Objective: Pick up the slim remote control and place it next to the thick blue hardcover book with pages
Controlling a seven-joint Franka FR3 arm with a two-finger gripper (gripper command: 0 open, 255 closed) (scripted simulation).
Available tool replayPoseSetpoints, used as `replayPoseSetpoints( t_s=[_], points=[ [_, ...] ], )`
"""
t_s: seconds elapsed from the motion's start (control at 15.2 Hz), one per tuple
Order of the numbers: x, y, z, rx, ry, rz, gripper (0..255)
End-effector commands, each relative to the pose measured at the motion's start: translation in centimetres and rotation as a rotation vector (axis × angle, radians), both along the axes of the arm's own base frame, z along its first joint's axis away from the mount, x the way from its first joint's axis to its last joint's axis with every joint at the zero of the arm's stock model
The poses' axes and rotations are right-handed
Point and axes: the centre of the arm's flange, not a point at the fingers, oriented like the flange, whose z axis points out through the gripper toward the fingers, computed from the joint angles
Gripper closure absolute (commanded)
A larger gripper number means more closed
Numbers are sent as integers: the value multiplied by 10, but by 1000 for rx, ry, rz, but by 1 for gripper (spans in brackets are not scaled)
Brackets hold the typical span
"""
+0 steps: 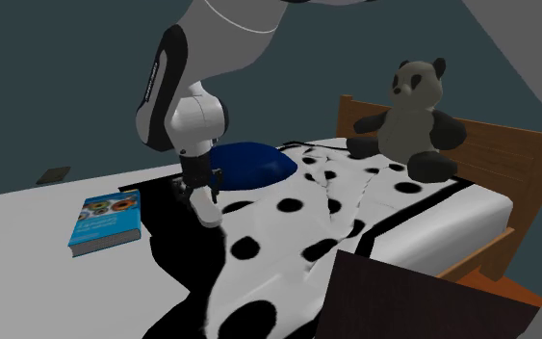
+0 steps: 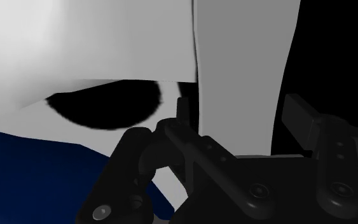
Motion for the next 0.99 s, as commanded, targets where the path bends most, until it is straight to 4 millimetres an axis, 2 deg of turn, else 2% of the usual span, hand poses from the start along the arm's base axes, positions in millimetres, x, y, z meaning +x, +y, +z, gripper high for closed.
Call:
replayPoseSetpoints(
  t_s=[0.0,0.13,0.59,0.66,0.92],
  points=[
    [0,-1,-10,0,-1,0,255],
    [0,-1,-19,0,-1,0,255],
    [0,-1,-19,0,-1,0,255],
    [0,-1,-19,0,-1,0,0],
    [0,-1,-19,0,-1,0,0]
  ],
)
